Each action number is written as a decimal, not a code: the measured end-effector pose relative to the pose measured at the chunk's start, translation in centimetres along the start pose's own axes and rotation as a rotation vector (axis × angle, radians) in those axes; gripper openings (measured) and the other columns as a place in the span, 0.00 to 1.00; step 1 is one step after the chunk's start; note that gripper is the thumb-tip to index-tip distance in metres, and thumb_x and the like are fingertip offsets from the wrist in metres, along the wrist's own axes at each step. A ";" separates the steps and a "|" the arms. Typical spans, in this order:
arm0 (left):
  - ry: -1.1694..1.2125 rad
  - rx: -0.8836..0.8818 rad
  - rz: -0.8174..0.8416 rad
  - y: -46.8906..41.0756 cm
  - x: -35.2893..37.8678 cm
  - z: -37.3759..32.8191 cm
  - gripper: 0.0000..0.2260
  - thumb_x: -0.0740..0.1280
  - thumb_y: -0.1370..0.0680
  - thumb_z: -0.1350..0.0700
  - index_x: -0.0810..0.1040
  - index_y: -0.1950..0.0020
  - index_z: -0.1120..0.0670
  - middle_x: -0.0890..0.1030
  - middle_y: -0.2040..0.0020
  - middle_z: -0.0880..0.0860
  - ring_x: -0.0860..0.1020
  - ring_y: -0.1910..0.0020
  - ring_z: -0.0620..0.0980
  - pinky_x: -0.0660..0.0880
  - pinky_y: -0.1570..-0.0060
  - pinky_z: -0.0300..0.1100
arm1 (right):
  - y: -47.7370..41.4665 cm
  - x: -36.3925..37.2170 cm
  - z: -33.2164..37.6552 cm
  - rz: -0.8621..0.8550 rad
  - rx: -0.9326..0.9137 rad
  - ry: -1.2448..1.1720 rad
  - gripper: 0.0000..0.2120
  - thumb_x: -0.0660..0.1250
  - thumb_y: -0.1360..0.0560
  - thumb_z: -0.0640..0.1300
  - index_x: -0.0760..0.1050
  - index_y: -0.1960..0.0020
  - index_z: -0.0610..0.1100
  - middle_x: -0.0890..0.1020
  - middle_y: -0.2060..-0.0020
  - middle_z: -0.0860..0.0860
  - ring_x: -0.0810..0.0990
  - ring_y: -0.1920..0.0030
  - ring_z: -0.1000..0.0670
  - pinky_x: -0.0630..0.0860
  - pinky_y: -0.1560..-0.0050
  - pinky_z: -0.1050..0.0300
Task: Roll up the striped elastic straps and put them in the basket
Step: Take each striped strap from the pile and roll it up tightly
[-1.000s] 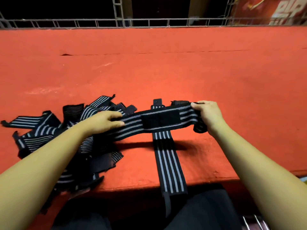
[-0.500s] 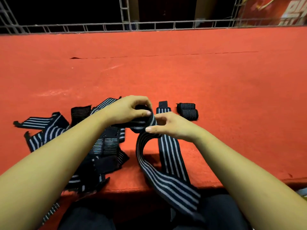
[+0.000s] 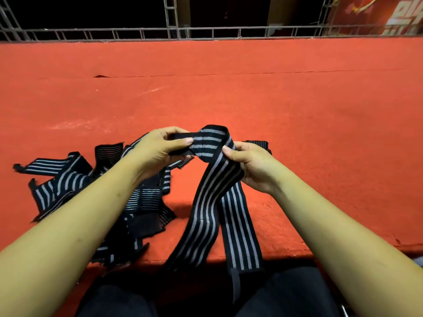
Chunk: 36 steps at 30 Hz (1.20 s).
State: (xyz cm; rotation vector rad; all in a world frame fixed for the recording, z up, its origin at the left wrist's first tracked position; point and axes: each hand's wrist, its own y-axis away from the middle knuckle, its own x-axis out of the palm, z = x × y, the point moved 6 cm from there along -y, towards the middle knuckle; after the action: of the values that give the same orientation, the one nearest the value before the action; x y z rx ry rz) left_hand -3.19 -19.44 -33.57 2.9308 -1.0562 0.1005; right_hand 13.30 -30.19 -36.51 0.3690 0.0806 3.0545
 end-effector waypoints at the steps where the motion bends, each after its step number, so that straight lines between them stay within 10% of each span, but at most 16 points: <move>1: 0.007 0.019 -0.031 -0.1 0.1 0.1 0.04 0.69 0.23 0.66 0.76 0.50 0.61 0.82 0.56 0.57 0.81 0.62 0.50 0.79 0.65 0.35 | 0.0 0.1 -0.1 0.010 0.007 0.019 0.14 0.63 0.19 0.45 0.77 0.40 0.35 0.83 0.46 0.39 0.84 0.49 0.44 0.81 0.48 0.53; 5: -0.159 0.096 -0.005 -0.2 1.2 -0.4 0.13 0.72 0.24 0.63 0.75 0.42 0.66 0.82 0.50 0.59 0.81 0.54 0.51 0.79 0.60 0.36 | -0.1 0.9 -0.2 0.015 0.039 0.193 0.28 0.64 0.24 0.64 0.79 0.37 0.42 0.83 0.42 0.40 0.82 0.42 0.43 0.76 0.42 0.47; 10: -0.260 0.125 -0.007 0.0 2.1 -1.4 0.10 0.74 0.25 0.58 0.83 0.47 0.62 0.84 0.49 0.64 0.83 0.48 0.62 0.77 0.39 0.58 | 0.0 1.4 0.8 -0.015 -0.136 0.510 0.06 0.70 0.23 0.44 0.82 0.48 0.43 0.87 0.55 0.50 0.85 0.52 0.49 0.80 0.46 0.53; 14: -0.340 0.157 -0.006 0.1 2.2 -2.1 0.11 0.75 0.27 0.53 0.84 0.54 0.60 0.84 0.54 0.64 0.80 0.57 0.57 0.76 0.48 0.63 | 0.1 2.1 2.4 -0.060 -0.264 0.806 0.06 0.75 0.27 0.48 0.79 0.59 0.52 0.81 0.67 0.61 0.77 0.64 0.61 0.73 0.59 0.59; 20: -0.410 0.268 0.018 0.2 2.9 -3.0 0.11 0.74 0.25 0.50 0.83 0.51 0.58 0.84 0.56 0.58 0.81 0.59 0.52 0.75 0.55 0.49 | -0.1 2.8 4.0 -0.078 -0.308 0.730 0.07 0.71 0.23 0.42 0.81 0.53 0.37 0.85 0.59 0.40 0.79 0.62 0.54 0.76 0.59 0.54; 25: -0.240 0.035 0.237 0.3 3.7 2.4 0.15 0.75 0.27 0.53 0.81 0.41 0.53 0.85 0.45 0.52 0.83 0.44 0.51 0.77 0.41 0.46 | -0.8 1.1 5.4 -0.246 -0.262 0.372 0.02 0.67 0.21 0.38 0.77 0.50 0.40 0.78 0.73 0.48 0.72 0.80 0.53 0.66 0.81 0.63; 30: -0.209 -0.320 0.390 2.9 4.5 10.0 0.11 0.80 0.32 0.54 0.86 0.52 0.55 0.85 0.50 0.54 0.83 0.54 0.49 0.78 0.53 0.39 | -1.7 -1.8 6.6 -0.456 -0.261 0.246 0.04 0.66 0.20 0.38 0.74 0.53 0.41 0.78 0.57 0.44 0.84 0.69 0.46 0.82 0.67 0.56; 36: -0.235 -0.513 0.515 7.3 6.2 14.7 0.03 0.73 0.27 0.60 0.81 0.60 0.57 0.82 0.67 0.49 0.79 0.68 0.42 0.74 0.63 0.32 | -2.5 -6.6 7.5 -0.802 -0.451 0.400 0.07 0.68 0.24 0.45 0.76 0.61 0.50 0.83 0.62 0.52 0.85 0.57 0.47 0.82 0.51 0.45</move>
State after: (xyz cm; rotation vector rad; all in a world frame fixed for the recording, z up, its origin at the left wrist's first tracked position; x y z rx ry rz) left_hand -2.27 -29.67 -47.75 2.2030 -1.5658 -0.4463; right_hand 21.67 -27.81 -30.90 -0.2543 -0.3470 2.2108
